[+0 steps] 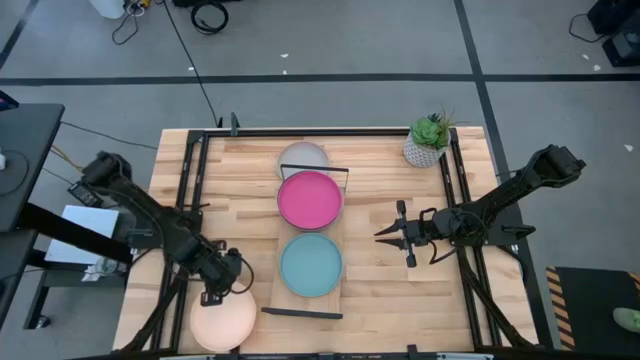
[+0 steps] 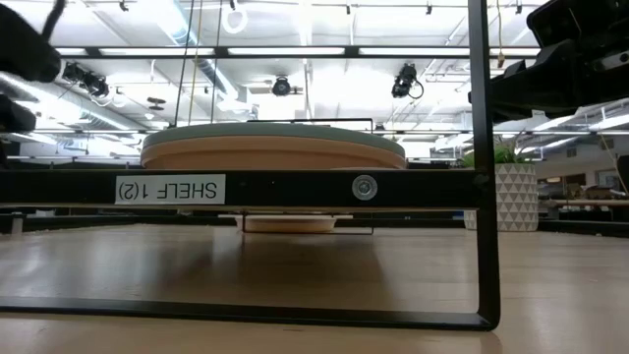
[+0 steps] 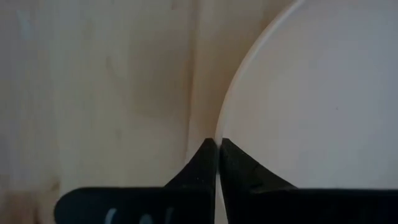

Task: Place and stack plates onto a shelf
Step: Stack the light orange plate on top of the light blue plate

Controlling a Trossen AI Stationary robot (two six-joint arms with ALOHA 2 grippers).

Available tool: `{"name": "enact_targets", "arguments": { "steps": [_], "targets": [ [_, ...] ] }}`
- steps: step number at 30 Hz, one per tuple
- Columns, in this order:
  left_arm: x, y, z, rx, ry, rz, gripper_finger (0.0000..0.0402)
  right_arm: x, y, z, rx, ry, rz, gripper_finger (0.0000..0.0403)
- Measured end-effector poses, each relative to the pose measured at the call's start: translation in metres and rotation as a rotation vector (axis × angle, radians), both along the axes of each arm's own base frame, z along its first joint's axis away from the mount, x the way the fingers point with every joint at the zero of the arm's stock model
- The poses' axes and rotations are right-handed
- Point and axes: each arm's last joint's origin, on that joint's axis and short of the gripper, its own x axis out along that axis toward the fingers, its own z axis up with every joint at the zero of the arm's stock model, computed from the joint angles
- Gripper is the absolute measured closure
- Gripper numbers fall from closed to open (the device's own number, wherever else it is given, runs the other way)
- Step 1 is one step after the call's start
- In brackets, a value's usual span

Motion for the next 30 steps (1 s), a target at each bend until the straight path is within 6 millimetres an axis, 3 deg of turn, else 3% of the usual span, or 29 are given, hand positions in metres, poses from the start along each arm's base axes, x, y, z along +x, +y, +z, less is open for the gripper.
{"name": "enact_targets", "arguments": {
  "steps": [5, 12, 19, 24, 30],
  "targets": [
    [0.008, 0.017, 0.024, 0.002, 0.038, 0.087, 0.0393, 0.0, 0.0, 0.001, -0.004, -0.008, 0.001, 0.0329],
    [0.019, 0.051, 0.085, 0.087, 0.131, 0.236, 0.0393, 0.0, 0.0, 0.001, -0.011, -0.009, 0.002, 0.0329],
    [0.027, 0.08, 0.132, 0.152, 0.051, 0.294, 0.0393, 0.0, 0.001, 0.001, -0.011, -0.008, 0.019, 0.0329],
    [0.044, 0.101, 0.141, 0.157, -0.053, 0.456, 0.0393, 0.0, 0.001, 0.001, -0.011, -0.008, 0.02, 0.0329],
    [0.087, 0.103, 0.127, 0.089, -0.139, 0.527, 0.0392, 0.0, 0.001, 0.0, -0.012, -0.005, 0.021, 0.0329]
  ]
}}
